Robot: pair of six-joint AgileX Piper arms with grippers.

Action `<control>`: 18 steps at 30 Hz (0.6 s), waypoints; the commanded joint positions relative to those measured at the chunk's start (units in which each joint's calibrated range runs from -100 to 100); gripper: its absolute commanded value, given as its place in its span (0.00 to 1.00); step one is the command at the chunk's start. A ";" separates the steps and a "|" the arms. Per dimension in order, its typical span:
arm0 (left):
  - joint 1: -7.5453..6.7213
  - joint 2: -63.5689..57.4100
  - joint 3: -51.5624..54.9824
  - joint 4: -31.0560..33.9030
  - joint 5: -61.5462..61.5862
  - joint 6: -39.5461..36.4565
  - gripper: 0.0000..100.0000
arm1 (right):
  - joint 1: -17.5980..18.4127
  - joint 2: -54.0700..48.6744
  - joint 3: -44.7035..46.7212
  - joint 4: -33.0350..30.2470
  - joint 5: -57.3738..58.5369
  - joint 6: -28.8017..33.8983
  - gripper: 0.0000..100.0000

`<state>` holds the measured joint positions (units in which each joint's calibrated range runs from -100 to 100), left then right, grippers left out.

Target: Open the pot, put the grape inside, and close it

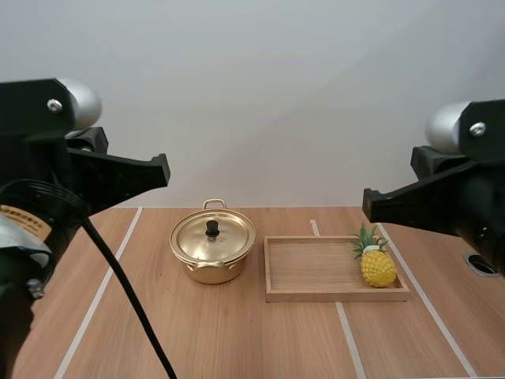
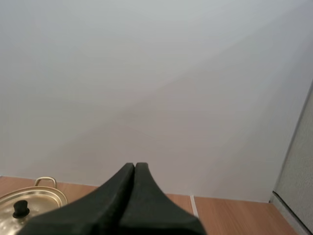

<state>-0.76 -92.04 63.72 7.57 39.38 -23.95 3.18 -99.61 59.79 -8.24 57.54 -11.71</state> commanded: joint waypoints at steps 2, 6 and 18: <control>0.11 -3.39 4.39 2.39 -4.22 -0.76 0.00 | -1.24 -0.39 4.20 -0.63 -6.36 0.20 0.00; 0.11 -7.96 7.89 2.33 -7.77 -0.76 0.00 | -1.76 -0.39 5.73 -0.41 -8.83 0.20 0.00; 0.11 -7.96 27.49 2.99 -33.56 1.55 0.00 | -2.19 -0.39 25.70 -0.27 -28.05 1.30 0.00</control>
<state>-0.76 -99.79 87.14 10.04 14.97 -22.86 1.31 -99.61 80.20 -8.35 36.91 -10.87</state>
